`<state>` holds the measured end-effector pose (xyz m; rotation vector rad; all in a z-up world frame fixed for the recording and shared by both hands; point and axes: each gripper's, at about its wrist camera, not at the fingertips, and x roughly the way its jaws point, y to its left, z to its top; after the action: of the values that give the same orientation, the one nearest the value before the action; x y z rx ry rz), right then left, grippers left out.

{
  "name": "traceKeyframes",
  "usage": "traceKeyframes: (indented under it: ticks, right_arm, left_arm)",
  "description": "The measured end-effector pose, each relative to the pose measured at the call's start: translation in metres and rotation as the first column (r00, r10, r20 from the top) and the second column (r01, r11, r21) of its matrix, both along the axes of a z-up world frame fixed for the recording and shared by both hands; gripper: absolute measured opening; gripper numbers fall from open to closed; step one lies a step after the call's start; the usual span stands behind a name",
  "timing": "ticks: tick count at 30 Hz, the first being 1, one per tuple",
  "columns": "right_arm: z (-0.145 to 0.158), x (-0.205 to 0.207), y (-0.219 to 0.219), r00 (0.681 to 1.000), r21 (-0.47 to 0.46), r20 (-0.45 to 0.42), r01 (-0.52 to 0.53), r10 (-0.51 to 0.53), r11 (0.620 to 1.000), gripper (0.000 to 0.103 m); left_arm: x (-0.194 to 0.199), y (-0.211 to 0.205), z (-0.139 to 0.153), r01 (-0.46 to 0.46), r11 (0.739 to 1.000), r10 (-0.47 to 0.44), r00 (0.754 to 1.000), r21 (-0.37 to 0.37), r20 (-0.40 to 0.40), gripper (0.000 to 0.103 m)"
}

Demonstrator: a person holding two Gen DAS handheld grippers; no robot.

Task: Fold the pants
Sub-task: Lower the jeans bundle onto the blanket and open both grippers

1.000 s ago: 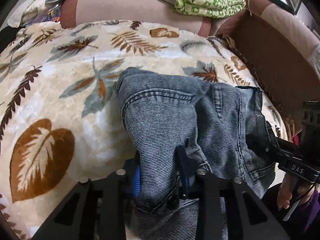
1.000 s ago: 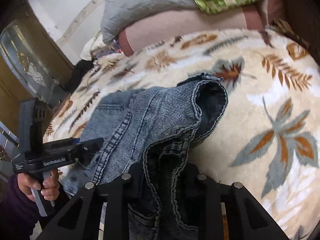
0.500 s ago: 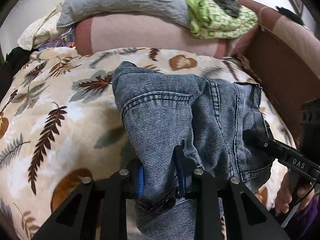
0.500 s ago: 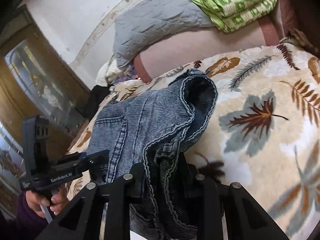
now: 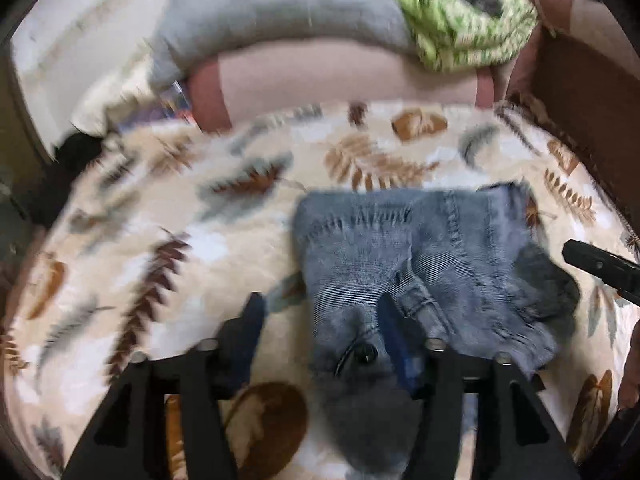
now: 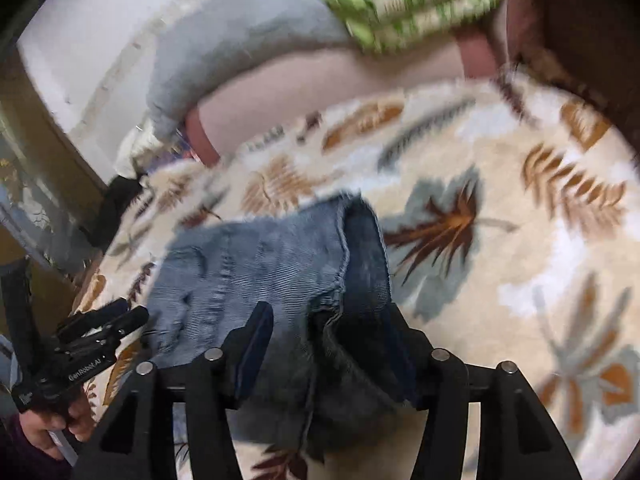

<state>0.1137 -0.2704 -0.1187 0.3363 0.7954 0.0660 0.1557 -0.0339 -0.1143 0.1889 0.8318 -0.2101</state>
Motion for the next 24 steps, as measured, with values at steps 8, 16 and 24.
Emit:
traceKeyframes:
  ticks: [8,16,24]
  right_arm:
    - [0.052,-0.096,0.030,0.992,-0.045,0.126,-0.007,0.012,0.999,0.064]
    - [0.089,-0.155,0.050,0.984,-0.132,0.178,0.017,0.007,0.991,0.066]
    - [0.125,-0.180,0.062,0.968,-0.134,0.249,0.046,-0.011,0.990,0.070]
  left_arm:
    - [-0.084,0.008,0.068,-0.051,0.995,0.034,0.981,0.084,0.191,0.079]
    - [-0.149,0.020,0.113,-0.070,0.997,0.059,0.961,0.031,0.270,0.079]
    - [-0.184,0.026,0.136,-0.096,0.995,0.084,0.944,0.023,0.319,0.091]
